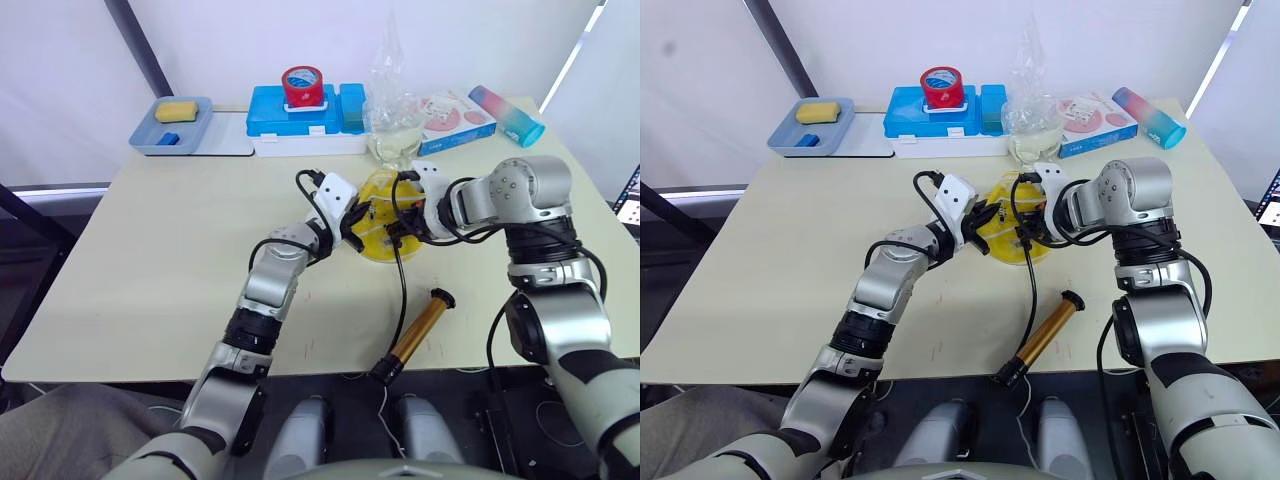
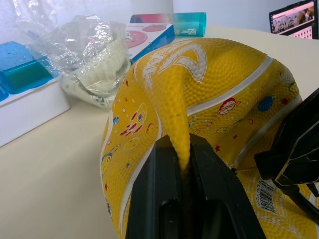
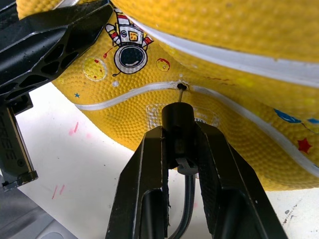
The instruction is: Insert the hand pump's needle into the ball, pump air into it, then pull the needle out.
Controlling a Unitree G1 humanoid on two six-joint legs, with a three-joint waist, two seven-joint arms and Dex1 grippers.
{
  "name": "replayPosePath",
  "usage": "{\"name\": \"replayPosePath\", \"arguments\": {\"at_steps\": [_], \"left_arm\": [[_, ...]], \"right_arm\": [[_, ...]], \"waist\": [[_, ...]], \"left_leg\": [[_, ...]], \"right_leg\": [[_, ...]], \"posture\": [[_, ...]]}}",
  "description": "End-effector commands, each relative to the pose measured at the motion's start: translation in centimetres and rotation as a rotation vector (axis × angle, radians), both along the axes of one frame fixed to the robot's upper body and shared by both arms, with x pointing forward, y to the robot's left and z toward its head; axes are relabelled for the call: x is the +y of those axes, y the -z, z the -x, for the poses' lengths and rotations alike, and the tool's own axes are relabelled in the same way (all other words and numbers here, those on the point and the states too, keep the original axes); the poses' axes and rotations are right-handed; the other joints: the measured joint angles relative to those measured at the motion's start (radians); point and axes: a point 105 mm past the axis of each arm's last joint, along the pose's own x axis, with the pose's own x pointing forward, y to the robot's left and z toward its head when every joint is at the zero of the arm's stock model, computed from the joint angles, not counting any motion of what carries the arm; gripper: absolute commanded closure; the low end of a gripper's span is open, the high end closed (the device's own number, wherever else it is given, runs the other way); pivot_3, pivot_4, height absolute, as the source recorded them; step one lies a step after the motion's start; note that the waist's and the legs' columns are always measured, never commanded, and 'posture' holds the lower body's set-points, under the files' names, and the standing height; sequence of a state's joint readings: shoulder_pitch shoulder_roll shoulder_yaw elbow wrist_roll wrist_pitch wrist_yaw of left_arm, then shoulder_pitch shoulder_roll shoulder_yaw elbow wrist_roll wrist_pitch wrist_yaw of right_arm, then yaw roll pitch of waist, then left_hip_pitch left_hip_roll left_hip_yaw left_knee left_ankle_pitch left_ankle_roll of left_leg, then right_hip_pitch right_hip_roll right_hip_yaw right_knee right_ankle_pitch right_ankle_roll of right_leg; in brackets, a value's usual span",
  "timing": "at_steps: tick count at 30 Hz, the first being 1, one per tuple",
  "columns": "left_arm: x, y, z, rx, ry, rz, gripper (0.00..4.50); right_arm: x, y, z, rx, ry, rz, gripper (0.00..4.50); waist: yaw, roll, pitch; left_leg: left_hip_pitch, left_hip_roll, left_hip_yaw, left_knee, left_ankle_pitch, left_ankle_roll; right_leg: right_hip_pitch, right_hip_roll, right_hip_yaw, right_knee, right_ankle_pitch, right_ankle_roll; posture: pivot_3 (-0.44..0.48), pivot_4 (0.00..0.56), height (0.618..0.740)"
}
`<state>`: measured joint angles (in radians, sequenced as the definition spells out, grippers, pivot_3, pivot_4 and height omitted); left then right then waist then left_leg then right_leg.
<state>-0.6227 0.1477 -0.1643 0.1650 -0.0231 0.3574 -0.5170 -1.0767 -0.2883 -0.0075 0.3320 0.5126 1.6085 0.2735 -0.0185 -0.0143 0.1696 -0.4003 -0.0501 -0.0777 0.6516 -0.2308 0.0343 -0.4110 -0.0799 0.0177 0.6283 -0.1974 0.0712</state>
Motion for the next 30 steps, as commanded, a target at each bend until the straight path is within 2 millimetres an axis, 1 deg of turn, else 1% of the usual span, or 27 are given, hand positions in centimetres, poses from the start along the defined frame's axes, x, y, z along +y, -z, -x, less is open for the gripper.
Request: {"name": "replayPosePath", "arguments": {"at_steps": [1,7,15,22,30], "left_arm": [[-3.3,1.2,2.0,0.05,0.155,0.002,4.49],[-3.5,1.3,2.2,0.056,0.158,0.008,4.49],[-3.7,1.5,2.5,0.065,0.173,0.01,4.49],[-4.1,1.7,3.0,0.075,0.189,0.015,4.49],[-4.4,2.0,3.5,0.089,0.217,0.012,4.49]], "right_arm": [[1.4,-1.4,-0.2,-0.04,-0.03,-0.026,4.24],[1.4,-1.0,-0.6,-0.033,-0.014,-0.025,4.24],[1.8,-0.6,-1.9,-0.024,0.053,-0.058,4.24],[2.2,-0.4,-2.6,-0.023,0.074,-0.077,4.24],[2.7,-0.4,-3.0,-0.034,0.078,-0.104,4.24]], "waist": [[0.0,0.0,0.0],[-0.001,0.0,-0.001],[-0.007,0.001,-0.003],[-0.021,0.001,-0.01],[-0.025,0.001,-0.019]], "left_leg": [[0.0,0.0,0.0,0.0,0.0,0.0],[0.001,0.0,0.0,0.0,0.0,0.0],[0.003,0.0,0.0,0.0,0.0,0.0],[0.003,0.001,-0.001,0.0,0.0,0.0],[0.005,0.001,-0.001,-0.001,0.0,0.0]], "right_leg": [[0.0,0.0,0.0,0.0,0.0,0.0],[0.0,0.0,0.0,0.0,0.0,0.0],[0.002,0.002,0.0,0.0,0.001,-0.001],[0.002,0.002,0.0,0.0,0.001,-0.001],[0.003,0.003,0.0,0.0,0.0,-0.001]], "posture": [[0.0,0.15,0.739],[0.0,0.15,0.739],[0.0,0.15,0.739],[0.0,0.15,0.739],[0.0,0.15,0.739]]}}
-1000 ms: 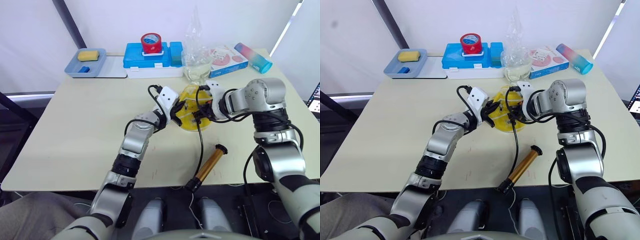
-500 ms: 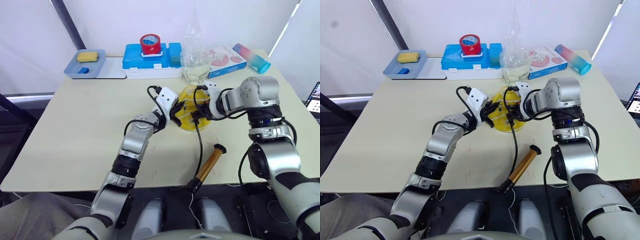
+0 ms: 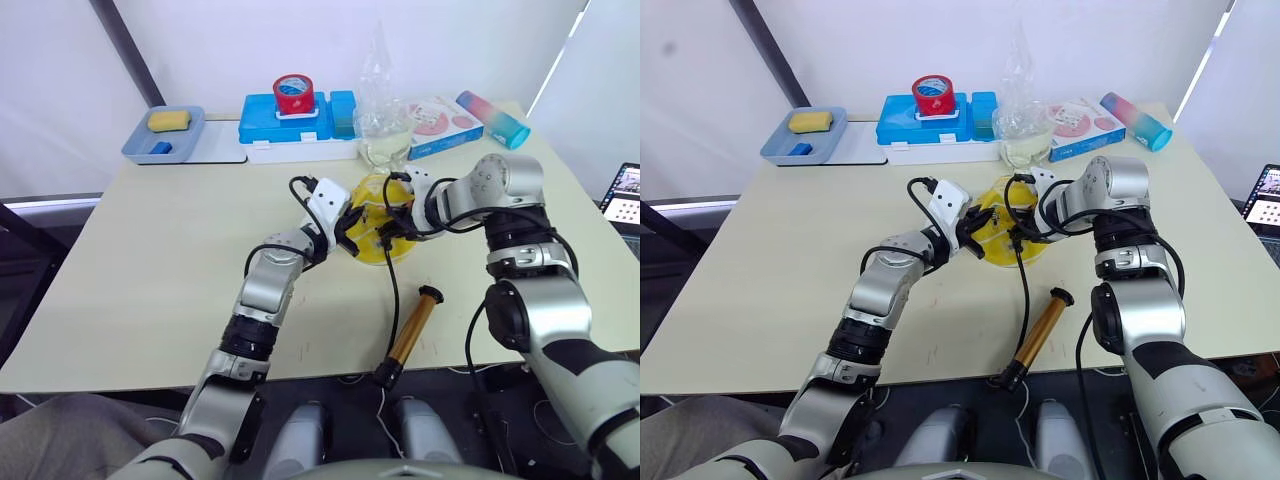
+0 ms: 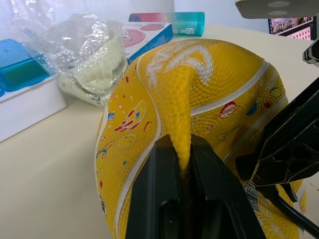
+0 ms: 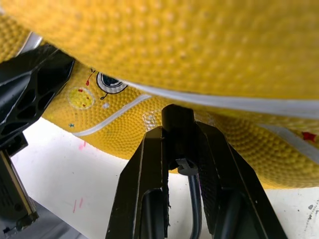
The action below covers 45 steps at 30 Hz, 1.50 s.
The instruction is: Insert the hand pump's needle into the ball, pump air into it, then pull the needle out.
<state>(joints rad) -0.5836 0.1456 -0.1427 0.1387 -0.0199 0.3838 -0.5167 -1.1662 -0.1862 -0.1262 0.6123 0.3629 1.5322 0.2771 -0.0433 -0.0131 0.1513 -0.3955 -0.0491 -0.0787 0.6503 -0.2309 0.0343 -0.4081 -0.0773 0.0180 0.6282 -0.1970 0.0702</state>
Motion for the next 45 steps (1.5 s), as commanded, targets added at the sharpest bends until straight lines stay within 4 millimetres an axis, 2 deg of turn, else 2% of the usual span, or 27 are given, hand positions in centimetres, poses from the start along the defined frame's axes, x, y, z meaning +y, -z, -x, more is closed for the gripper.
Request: {"name": "replayPosePath", "arguments": {"at_steps": [1,4,7,13,21,26,28,29,33,37,45], "left_arm": [[-5.2,1.2,3.3,0.053,0.246,0.006,4.49],[-5.0,1.2,3.0,0.056,0.233,0.01,4.49],[-4.9,1.2,2.8,0.059,0.223,0.017,4.49],[-4.4,0.8,1.9,0.062,0.175,0.039,4.49],[-3.5,0.6,0.8,0.073,0.107,0.073,4.49],[-3.5,0.6,0.8,0.077,0.104,0.073,4.49],[-3.4,0.7,0.8,0.078,0.104,0.073,4.5],[-3.4,0.7,0.8,0.079,0.104,0.072,4.5],[-3.4,0.7,0.8,0.075,0.1,0.067,4.5],[-3.0,0.8,0.8,0.074,0.088,0.069,4.5],[-2.9,0.8,0.7,0.074,0.088,0.069,4.5]], "right_arm": [[1.9,-1.9,-1.5,-0.152,-0.01,-0.051,4.24],[2.7,-1.9,-0.8,-0.171,-0.075,-0.073,4.24],[2.7,-1.7,-0.6,-0.189,-0.098,-0.064,4.24],[1.0,-1.2,-0.5,-0.238,-0.094,-0.012,4.24],[-0.6,-1.1,0.8,-0.293,-0.124,0.027,4.24],[-1.5,-1.2,1.0,-0.416,-0.155,0.086,4.24],[-1.6,-1.2,1.1,-0.449,-0.164,0.086,3.09],[-1.7,-1.2,1.2,-0.47,-0.178,0.092,2.95],[-2.5,-1.1,1.5,-0.578,-0.2,0.119,1.04],[-3.2,-0.4,2.9,-0.634,-0.233,0.127,1.04],[-3.0,0.0,4.2,-0.681,-0.169,0.049,1.04]], "waist": [[-0.001,0.0,0.0],[-0.002,0.0,0.0],[-0.002,0.0,0.0],[-0.001,0.0,0.0],[0.009,0.0,0.0],[0.014,0.001,0.0],[0.014,0.001,0.0],[0.016,0.001,0.001],[0.032,0.001,0.001],[0.04,0.002,0.002],[0.041,0.002,0.002]], "left_leg": [[0.0,0.0,0.0,0.0,0.0,0.0],[0.0,0.0,0.0,0.0,0.0,0.0],[0.0,0.001,0.0,0.0,0.0,0.0],[0.0,0.0,0.0,-0.001,0.0,0.0],[-0.001,0.0,-0.001,0.0,0.0,0.0],[-0.002,-0.001,-0.003,0.0,0.0,0.0],[-0.003,-0.001,-0.003,0.0,0.0,0.0],[-0.002,-0.001,-0.003,0.0,0.0,0.0],[-0.004,-0.001,-0.005,-0.001,0.0,0.0],[-0.005,-0.003,-0.005,-0.001,0.0,0.0],[-0.006,-0.003,-0.006,-0.001,0.0,0.0]], "right_leg": [[0.0,0.0,0.0,0.0,0.0,0.0],[0.0,0.001,0.0,0.0,0.0,0.0],[0.0,0.001,0.0,0.0,0.0,0.0],[0.0,0.001,0.0,0.0,0.0,0.0],[0.0,0.0,0.0,-0.001,0.0,0.001],[0.0,-0.001,-0.001,-0.002,-0.001,0.001],[0.0,-0.002,-0.001,-0.002,-0.002,0.004],[0.0,-0.002,-0.001,-0.002,-0.002,0.004],[0.0,-0.002,-0.002,-0.002,-0.003,0.005],[0.0,-0.004,-0.002,-0.003,-0.004,0.006],[-0.001,-0.005,-0.003,-0.003,-0.005,0.007]], "posture": [[0.0,0.15,0.739],[0.0,0.15,0.739],[0.0,0.15,0.739],[0.0,0.15,0.739],[0.0,0.15,0.739],[0.0,0.15,0.739],[0.0,0.15,0.739],[0.0,0.15,0.739],[0.0,0.15,0.739],[0.0,0.15,0.739],[0.0,0.15,0.739]]}}
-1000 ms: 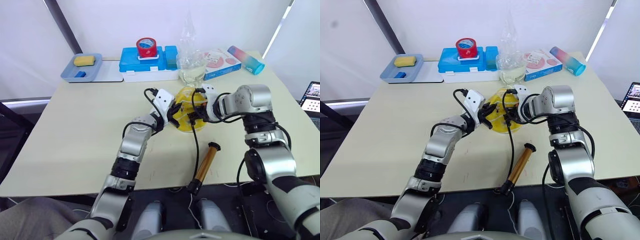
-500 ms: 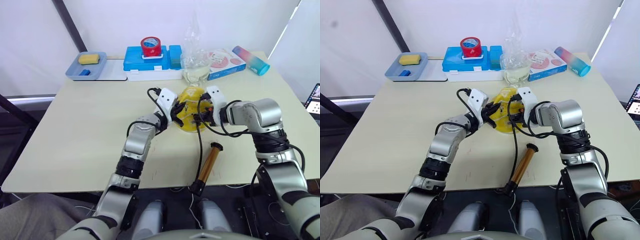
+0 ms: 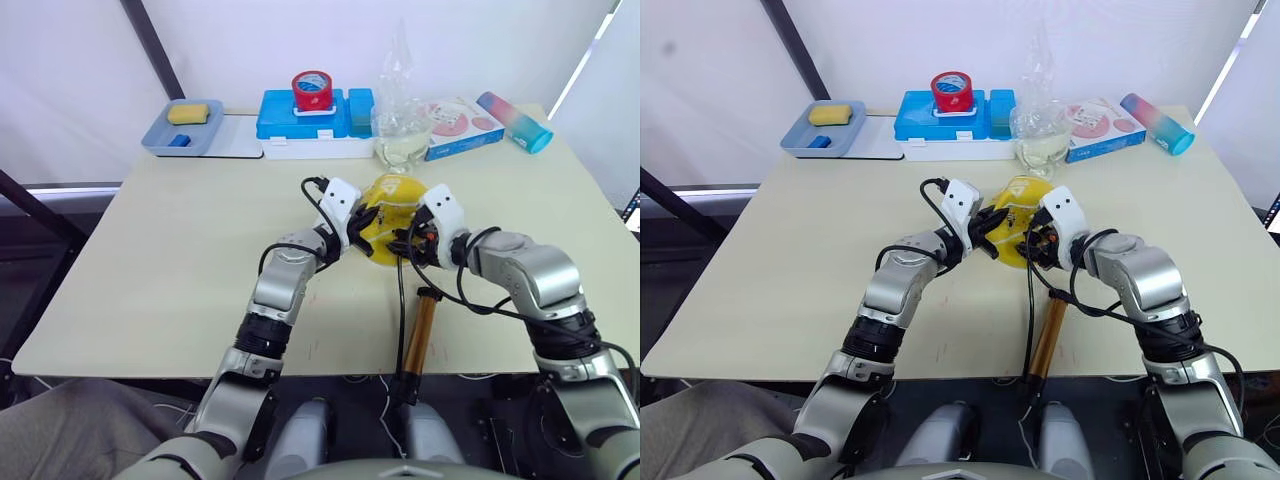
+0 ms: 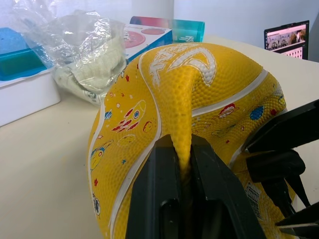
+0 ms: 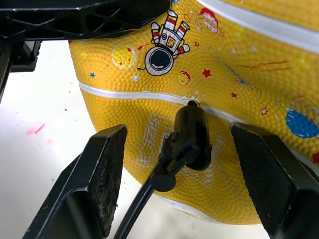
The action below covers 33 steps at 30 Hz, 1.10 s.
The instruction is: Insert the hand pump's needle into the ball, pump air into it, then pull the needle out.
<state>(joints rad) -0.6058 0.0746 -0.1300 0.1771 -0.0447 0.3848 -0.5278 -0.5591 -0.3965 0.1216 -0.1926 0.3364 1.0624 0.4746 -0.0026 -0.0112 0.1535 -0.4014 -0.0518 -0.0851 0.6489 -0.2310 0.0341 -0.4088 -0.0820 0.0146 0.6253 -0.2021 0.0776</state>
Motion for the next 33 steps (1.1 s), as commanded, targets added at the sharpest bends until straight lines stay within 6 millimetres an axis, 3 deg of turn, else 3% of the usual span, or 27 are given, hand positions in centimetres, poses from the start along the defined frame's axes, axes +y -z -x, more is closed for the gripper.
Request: {"name": "replayPosePath", "arguments": {"at_steps": [1,6,15,25,28,31,32,33], "left_arm": [[-0.9,1.0,0.5,0.036,0.043,-0.01,4.5],[-0.9,1.0,0.5,0.037,0.042,-0.011,4.5],[-1.0,1.3,0.6,0.041,0.049,-0.017,4.5],[-1.0,1.4,0.6,0.045,0.047,-0.021,4.5],[-1.1,1.5,0.7,0.047,0.049,-0.022,4.5],[-1.1,1.5,0.7,0.047,0.049,-0.02,4.5],[-1.2,1.5,0.7,0.047,0.05,-0.02,4.5],[-1.1,1.5,0.6,0.047,0.05,-0.021,4.5]], "right_arm": [[-0.2,-1.3,0.5,-0.056,0.022,-0.061,1.04],[-0.4,-1.2,1.1,-0.028,0.06,-0.139,1.04],[-0.1,-2.0,0.5,0.019,0.125,-0.321,1.04],[-0.3,-1.7,0.3,0.037,0.138,-0.327,1.04],[-0.4,-1.4,0.3,0.044,0.147,-0.315,2.28],[-0.6,-1.3,0.1,0.041,0.163,-0.319,3.88],[-0.6,-1.4,0.1,0.04,0.167,-0.322,4.21],[-0.7,-1.4,0.0,0.036,0.167,-0.319,4.21]], "waist": [[0.001,0.0,0.0],[0.001,0.0,0.0],[0.001,0.0,0.001],[0.001,0.001,0.001],[0.001,0.001,0.001],[0.001,0.001,0.001],[0.0,0.001,0.001],[-0.001,0.001,0.001]], "left_leg": [[0.0,0.0,0.0,0.0,0.0,0.0],[0.0,0.0,0.0,0.0,0.0,0.0],[0.0,0.0,0.0,0.0,0.0,0.0],[0.0,0.0,0.0,0.0,0.0,0.0],[0.0,0.0,0.0,0.0,0.0,0.0],[0.0,0.0,0.0,0.0,0.0,0.0],[0.0,0.0,0.0,0.0,0.0,0.0],[0.0,0.0,0.0,0.0,0.0,0.0]], "right_leg": [[0.0,0.0,0.0,0.0,0.0,0.0],[0.0,0.0,0.0,0.0,0.0,0.0],[0.0,0.0,0.0,0.0,0.001,-0.002],[0.0,0.0,0.0,0.0,0.001,-0.002],[0.0,0.0,0.0,0.0,0.001,-0.002],[0.0,0.0,0.0,0.0,0.001,-0.002],[0.0,0.0,0.0,0.0,0.001,-0.002],[0.0,0.0,0.0,0.0,0.001,-0.002]], "posture": [[0.0,0.15,0.739],[0.0,0.15,0.739],[0.0,0.15,0.739],[0.0,0.15,0.739],[0.0,0.15,0.739],[0.0,0.15,0.739],[0.0,0.15,0.739],[0.0,0.15,0.739]]}}
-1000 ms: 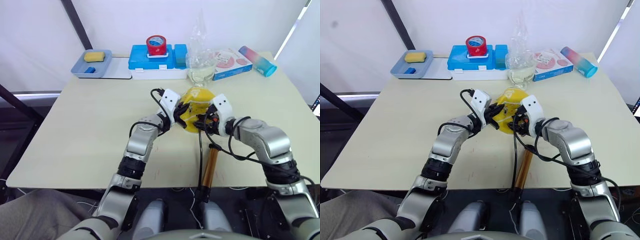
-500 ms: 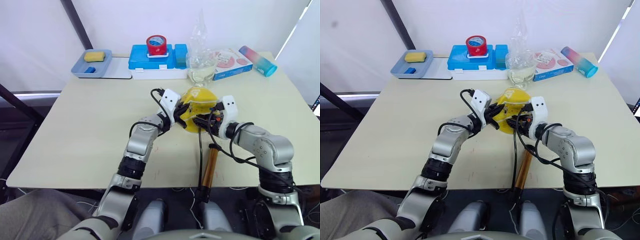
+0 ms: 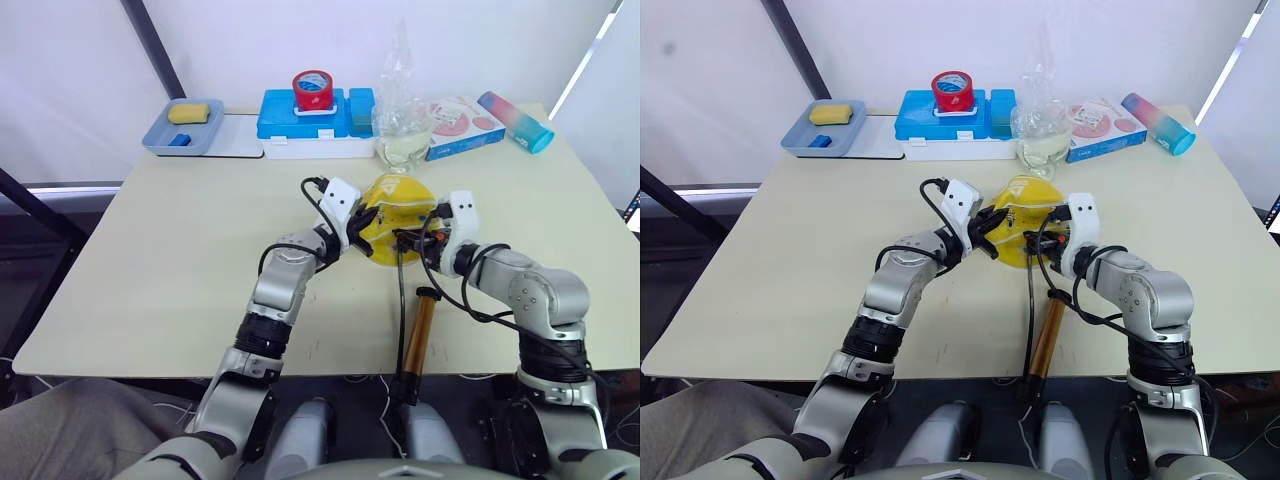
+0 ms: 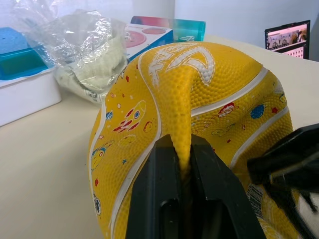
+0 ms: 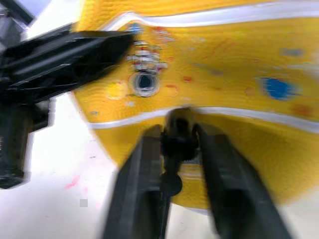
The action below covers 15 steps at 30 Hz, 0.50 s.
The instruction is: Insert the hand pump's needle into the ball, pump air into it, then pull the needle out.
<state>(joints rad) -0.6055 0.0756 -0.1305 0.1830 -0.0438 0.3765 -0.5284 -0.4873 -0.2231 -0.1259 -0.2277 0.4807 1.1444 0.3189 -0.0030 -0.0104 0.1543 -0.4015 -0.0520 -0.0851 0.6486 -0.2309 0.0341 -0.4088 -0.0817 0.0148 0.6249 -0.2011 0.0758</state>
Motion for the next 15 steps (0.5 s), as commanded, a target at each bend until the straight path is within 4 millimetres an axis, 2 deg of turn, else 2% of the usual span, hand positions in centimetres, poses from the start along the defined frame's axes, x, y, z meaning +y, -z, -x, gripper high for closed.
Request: {"name": "replayPosePath", "arguments": {"at_steps": [1,6,10,15], "left_arm": [[-1.1,1.5,0.7,0.049,0.049,-0.021,4.5],[-1.0,1.5,0.7,0.05,0.047,-0.025,4.5],[-1.0,1.4,0.6,0.038,0.054,-0.041,4.5],[-1.1,1.2,0.4,0.022,0.069,-0.055,4.5]], "right_arm": [[0.3,-1.3,-0.3,-0.053,-0.008,-0.008,4.21],[0.4,-1.5,-0.4,-0.081,-0.03,0.063,4.21],[1.1,-2.7,-0.6,-0.093,-0.067,0.13,4.21],[1.2,-2.5,-0.7,-0.018,-0.062,0.24,4.21]], "waist": [[-0.001,0.0,0.0],[-0.001,0.0,0.0],[-0.005,0.0,0.0],[-0.006,0.001,0.001]], "left_leg": [[0.0,0.0,0.0,0.0,0.0,0.0],[0.0,0.0,0.0,0.0,0.0,0.0],[0.0,0.0,0.0,0.0,0.0,0.0],[0.0,0.0,0.0,0.0,0.0,0.0]], "right_leg": [[0.0,0.0,0.0,0.0,0.0,0.0],[0.0,0.0,0.0,0.0,-0.001,0.001],[0.0,0.0,0.0,0.0,-0.001,0.001],[0.0,0.0,0.0,0.0,0.0,0.0]], "posture": [[0.0,0.15,0.739],[0.0,0.15,0.739],[0.0,0.15,0.739],[0.0,0.15,0.739]]}}
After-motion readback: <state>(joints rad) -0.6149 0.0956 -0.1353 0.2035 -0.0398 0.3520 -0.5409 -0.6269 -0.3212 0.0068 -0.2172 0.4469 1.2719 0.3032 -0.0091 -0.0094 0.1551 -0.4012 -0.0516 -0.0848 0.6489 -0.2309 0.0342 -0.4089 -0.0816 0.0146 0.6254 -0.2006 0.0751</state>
